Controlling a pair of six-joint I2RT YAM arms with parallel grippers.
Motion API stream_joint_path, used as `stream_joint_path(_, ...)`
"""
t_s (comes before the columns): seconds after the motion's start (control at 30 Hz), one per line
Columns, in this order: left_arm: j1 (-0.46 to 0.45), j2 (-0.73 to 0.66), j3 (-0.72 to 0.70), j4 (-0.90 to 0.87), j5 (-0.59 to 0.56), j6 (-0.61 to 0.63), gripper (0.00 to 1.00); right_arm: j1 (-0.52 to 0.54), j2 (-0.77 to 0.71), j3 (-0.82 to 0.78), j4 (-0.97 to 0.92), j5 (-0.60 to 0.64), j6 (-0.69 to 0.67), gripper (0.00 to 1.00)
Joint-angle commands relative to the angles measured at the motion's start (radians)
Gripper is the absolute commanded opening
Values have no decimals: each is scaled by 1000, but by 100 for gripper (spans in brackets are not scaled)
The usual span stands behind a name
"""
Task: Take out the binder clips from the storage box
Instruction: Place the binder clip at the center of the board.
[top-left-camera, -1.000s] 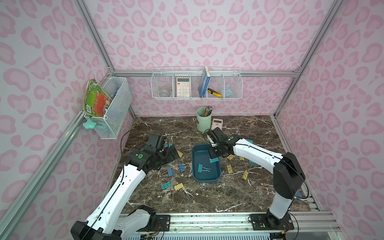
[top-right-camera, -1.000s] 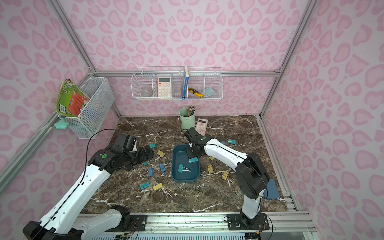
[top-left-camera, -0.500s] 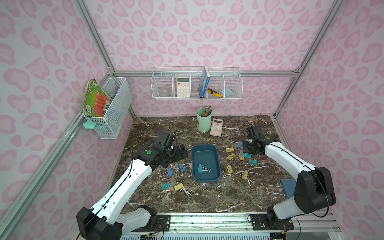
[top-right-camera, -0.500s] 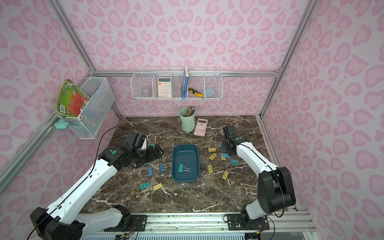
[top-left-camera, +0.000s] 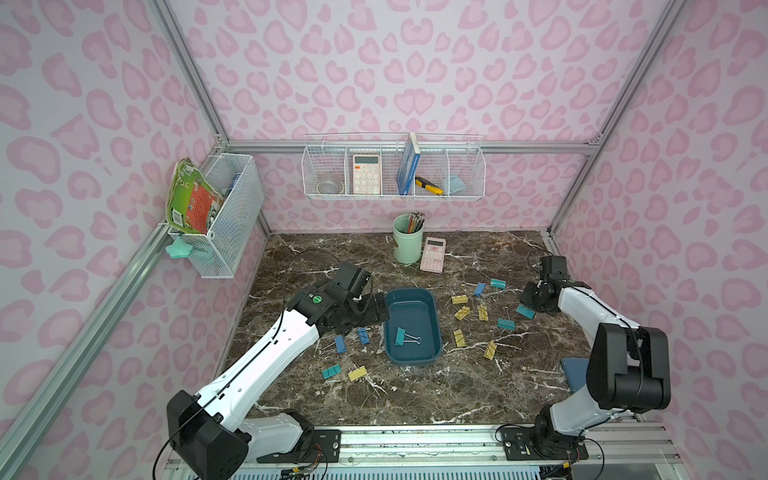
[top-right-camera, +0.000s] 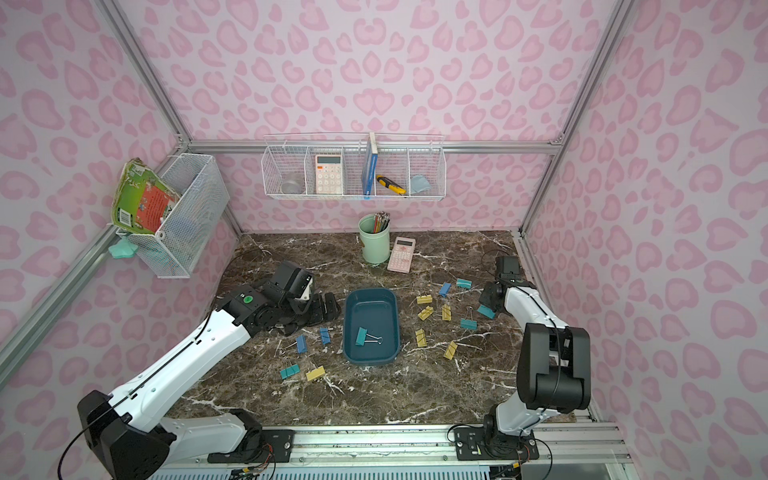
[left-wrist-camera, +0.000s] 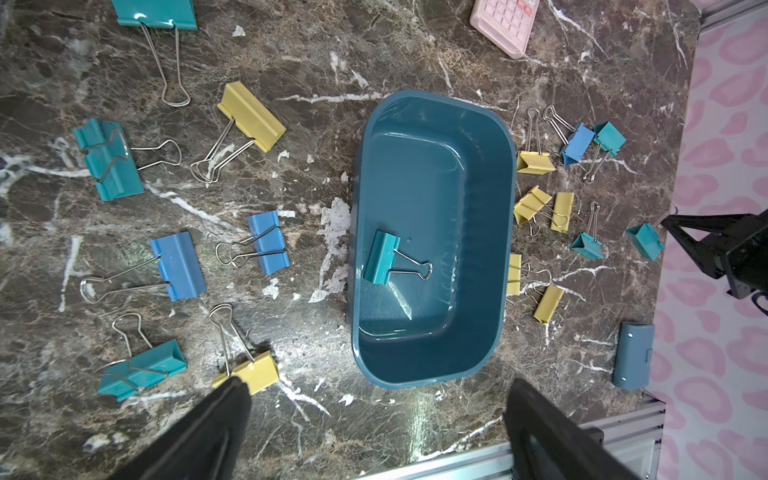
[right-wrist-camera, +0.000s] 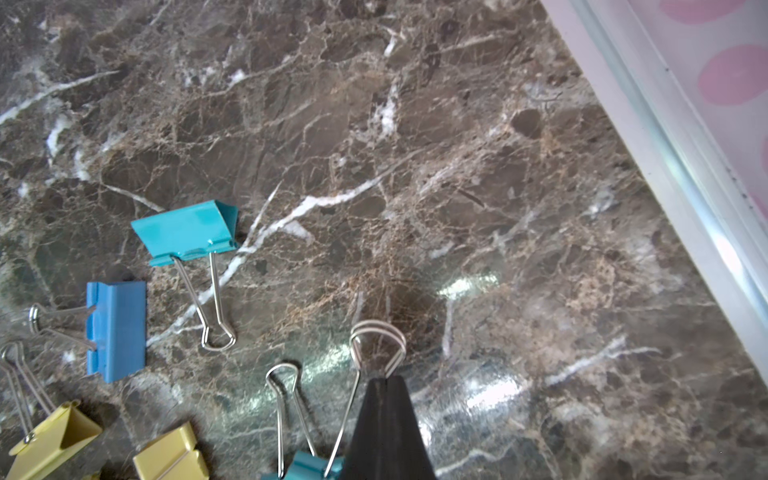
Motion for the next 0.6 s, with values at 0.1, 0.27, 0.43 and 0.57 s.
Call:
stream_joint_path(0.1, -1, 12, 9, -7, -28, 2, 99, 8, -87, -97, -20, -19, 19, 0)
stream_joint_path(0.27, -1, 13, 4, 22, -35, 11, 99, 21, -198, -218, -28, -58, 55, 0)
stream_joint_path(0.43, 0, 23, -2, 57, -19, 25, 99, 108, -260, -321, -24, -46, 114, 0)
stream_joint_path(0.57, 0, 65, 15, 51, 14, 24, 95, 121, -252, -378, 7, -58, 137, 3)
